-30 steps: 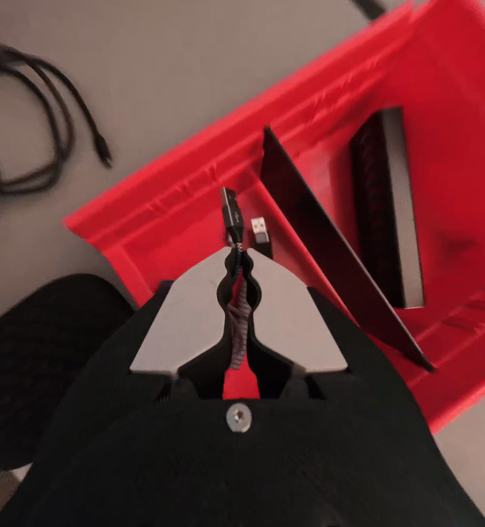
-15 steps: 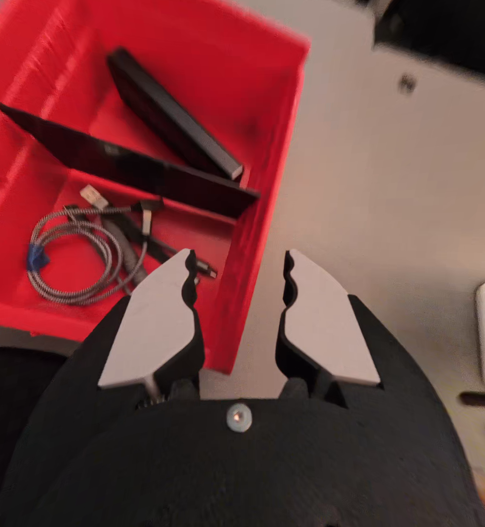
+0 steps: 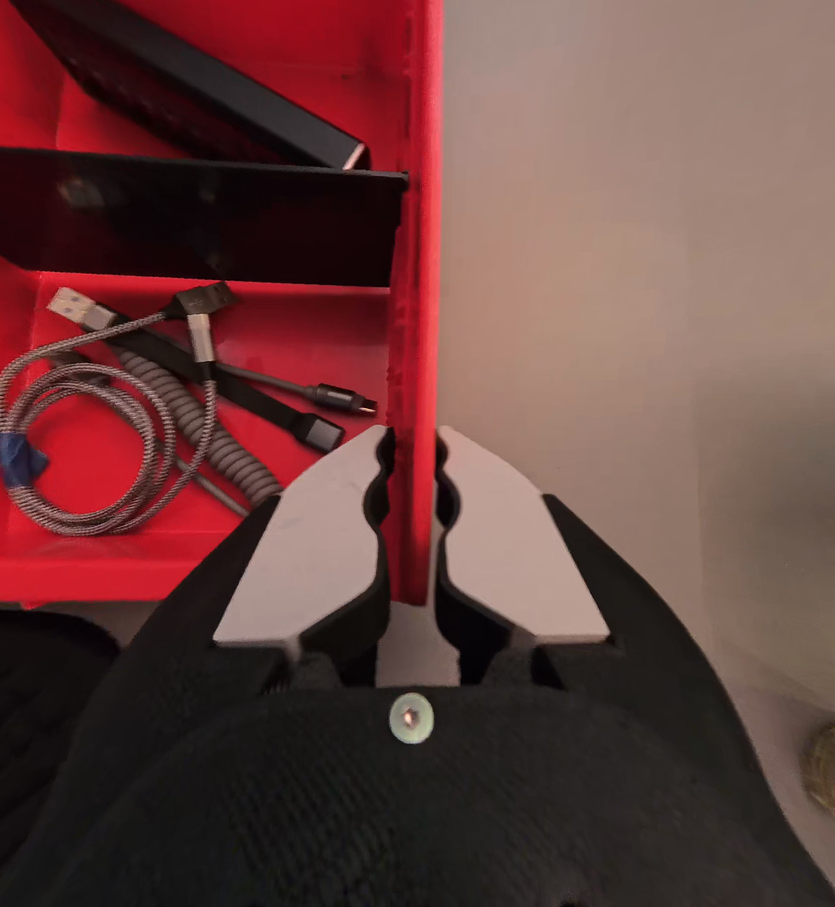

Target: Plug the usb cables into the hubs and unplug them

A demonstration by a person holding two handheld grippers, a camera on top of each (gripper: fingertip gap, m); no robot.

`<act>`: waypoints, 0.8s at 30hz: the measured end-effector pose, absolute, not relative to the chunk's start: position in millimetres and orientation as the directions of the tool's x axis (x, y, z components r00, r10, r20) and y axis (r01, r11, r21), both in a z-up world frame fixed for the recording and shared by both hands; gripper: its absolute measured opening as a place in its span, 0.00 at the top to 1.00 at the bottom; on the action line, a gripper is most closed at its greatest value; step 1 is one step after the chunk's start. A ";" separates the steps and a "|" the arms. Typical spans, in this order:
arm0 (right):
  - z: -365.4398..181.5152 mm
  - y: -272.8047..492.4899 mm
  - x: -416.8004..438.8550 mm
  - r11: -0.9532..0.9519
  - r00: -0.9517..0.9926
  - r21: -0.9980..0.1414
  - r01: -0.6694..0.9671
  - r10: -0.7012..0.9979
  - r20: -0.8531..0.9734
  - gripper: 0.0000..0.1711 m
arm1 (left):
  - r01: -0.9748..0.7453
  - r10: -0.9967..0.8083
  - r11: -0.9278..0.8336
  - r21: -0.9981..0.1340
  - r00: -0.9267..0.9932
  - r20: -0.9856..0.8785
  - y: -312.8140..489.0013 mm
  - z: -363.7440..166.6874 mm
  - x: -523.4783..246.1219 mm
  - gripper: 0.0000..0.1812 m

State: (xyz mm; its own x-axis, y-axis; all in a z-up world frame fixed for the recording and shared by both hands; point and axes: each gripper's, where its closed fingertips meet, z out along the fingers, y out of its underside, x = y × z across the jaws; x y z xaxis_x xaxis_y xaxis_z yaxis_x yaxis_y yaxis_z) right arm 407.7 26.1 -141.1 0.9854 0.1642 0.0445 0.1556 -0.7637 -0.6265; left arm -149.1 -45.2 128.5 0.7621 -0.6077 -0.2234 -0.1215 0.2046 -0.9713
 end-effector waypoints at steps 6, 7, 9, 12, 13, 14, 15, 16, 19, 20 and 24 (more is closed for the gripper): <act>-22.0 18.1 370.8 -0.456 0.925 -0.827 0.329 -0.022 0.380 0.78 | -0.121 -0.621 0.244 -0.962 0.742 -0.251 -48.6 127.7 -132.9 0.78; 8.7 14.7 333.1 -0.321 0.932 -0.882 0.344 -0.001 0.363 0.77 | -0.149 -0.586 0.275 -0.950 0.758 -0.288 -48.3 128.8 -131.4 0.78; 60.8 -0.3 234.1 -0.016 0.935 -0.947 0.320 0.168 0.313 0.75 | -0.211 -0.518 0.330 -0.920 0.775 -0.363 -49.7 129.9 -124.9 0.78; 103.4 -39.9 94.5 0.293 0.829 -0.941 0.170 0.473 0.298 0.75 | -0.249 -0.468 0.407 -0.879 0.769 -0.434 -58.8 131.9 -108.8 0.78; 111.8 -50.6 60.7 0.348 0.792 -0.931 0.109 0.536 0.294 0.75 | -0.257 -0.457 0.426 -0.867 0.766 -0.452 -61.8 132.0 -103.9 0.78; 117.2 -57.8 32.8 0.380 0.759 -0.923 0.061 0.583 0.290 0.75 | -0.267 -0.443 0.443 -0.856 0.765 -0.468 -64.2 131.9 -100.0 0.78; 120.3 -61.7 9.8 0.392 0.732 -0.920 0.027 0.619 0.285 0.75 | -0.278 -0.425 0.455 -0.846 0.768 -0.480 -65.8 132.1 -98.0 0.78; 122.2 -62.2 -7.8 0.394 0.716 -0.919 0.007 0.640 0.279 0.73 | -0.285 -0.412 0.463 -0.839 0.769 -0.489 -67.0 132.1 -96.3 0.78; 125.5 -57.5 -39.7 0.378 0.687 -0.925 -0.050 0.685 0.243 0.73 | -0.276 -0.404 0.484 -0.830 0.772 -0.492 -70.9 133.6 -92.8 0.78; 125.7 -53.8 -44.8 0.367 0.685 -0.928 -0.061 0.692 0.228 0.74 | -0.269 -0.408 0.487 -0.831 0.771 -0.489 -71.7 134.1 -92.1 0.78; 125.9 -43.8 -56.0 0.363 0.676 -0.928 -0.084 0.705 0.214 0.83 | -0.255 -0.404 0.497 -0.830 0.778 -0.481 -72.3 136.1 -92.0 0.78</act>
State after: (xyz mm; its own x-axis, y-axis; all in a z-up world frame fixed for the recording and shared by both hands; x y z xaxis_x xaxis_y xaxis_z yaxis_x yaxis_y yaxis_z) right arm -56.0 -43.8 125.9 0.6758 0.7053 0.2141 -0.0845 0.3627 -0.9281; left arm -92.0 -72.3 136.1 0.7782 -0.4040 -0.4808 -0.2547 0.4967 -0.8297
